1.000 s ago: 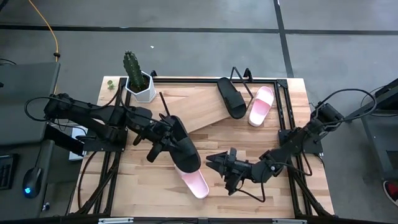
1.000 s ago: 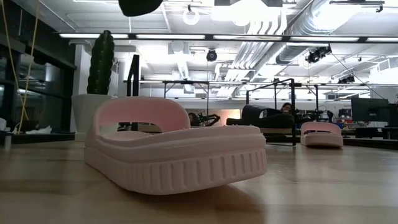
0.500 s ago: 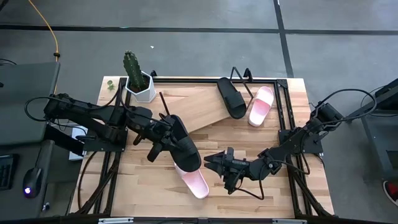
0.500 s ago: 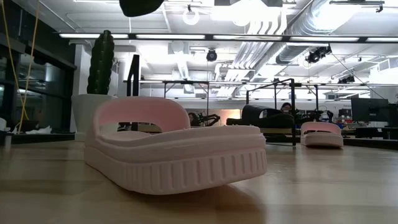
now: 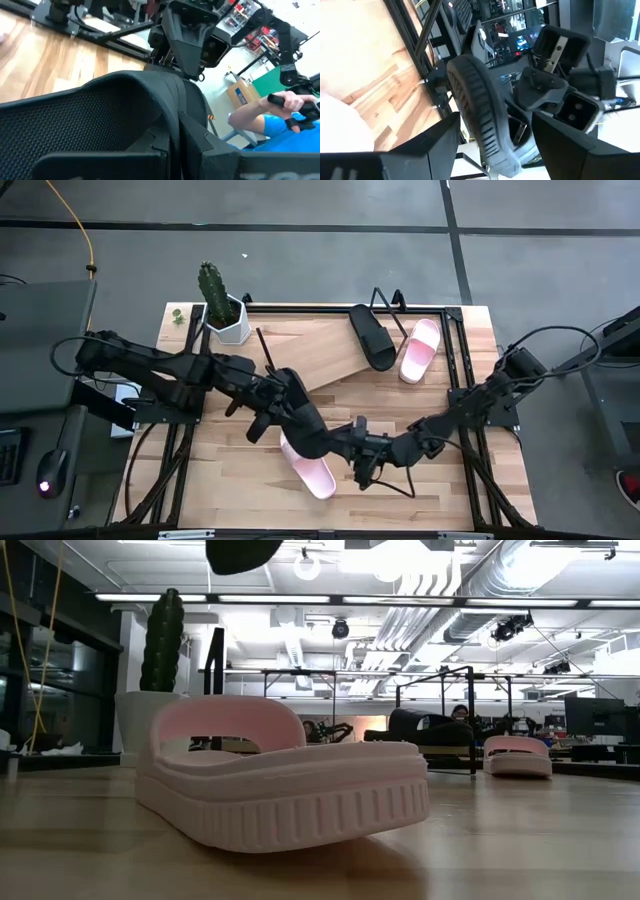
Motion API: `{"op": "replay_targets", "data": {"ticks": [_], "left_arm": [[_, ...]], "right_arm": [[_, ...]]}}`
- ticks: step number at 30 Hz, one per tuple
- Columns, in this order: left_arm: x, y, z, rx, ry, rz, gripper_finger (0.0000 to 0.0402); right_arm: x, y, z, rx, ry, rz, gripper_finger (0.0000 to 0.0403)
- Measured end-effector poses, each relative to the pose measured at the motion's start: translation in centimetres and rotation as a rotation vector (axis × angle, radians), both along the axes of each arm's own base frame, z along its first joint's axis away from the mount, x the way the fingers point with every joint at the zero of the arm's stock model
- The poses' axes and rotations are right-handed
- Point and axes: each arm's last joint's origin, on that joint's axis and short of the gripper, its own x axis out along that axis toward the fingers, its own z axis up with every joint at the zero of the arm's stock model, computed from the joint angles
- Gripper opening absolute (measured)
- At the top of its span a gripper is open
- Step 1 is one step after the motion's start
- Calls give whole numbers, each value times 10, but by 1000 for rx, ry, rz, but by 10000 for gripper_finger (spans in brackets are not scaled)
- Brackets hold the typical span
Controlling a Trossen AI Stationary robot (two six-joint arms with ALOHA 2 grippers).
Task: Pick and place slides into the shelf
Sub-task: Put the left black slide on the shelf
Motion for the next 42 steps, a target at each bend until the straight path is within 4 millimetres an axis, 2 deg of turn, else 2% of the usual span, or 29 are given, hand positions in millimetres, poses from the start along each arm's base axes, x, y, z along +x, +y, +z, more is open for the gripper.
{"op": "replay_targets", "data": {"ticks": [14,23,38,42], "left_arm": [[2,-1,-3,-12,14,-27,10],[2,-1,-2,-17,6,-40,10],[2,-2,-2,-26,13,-59,10],[2,-2,-2,-26,14,-60,10]], "right_arm": [[40,21,-3,-30,45,-6,236],[40,17,0,23,51,-79,236],[40,16,-1,48,56,-82,235],[40,16,-1,59,54,-83,221]]}}
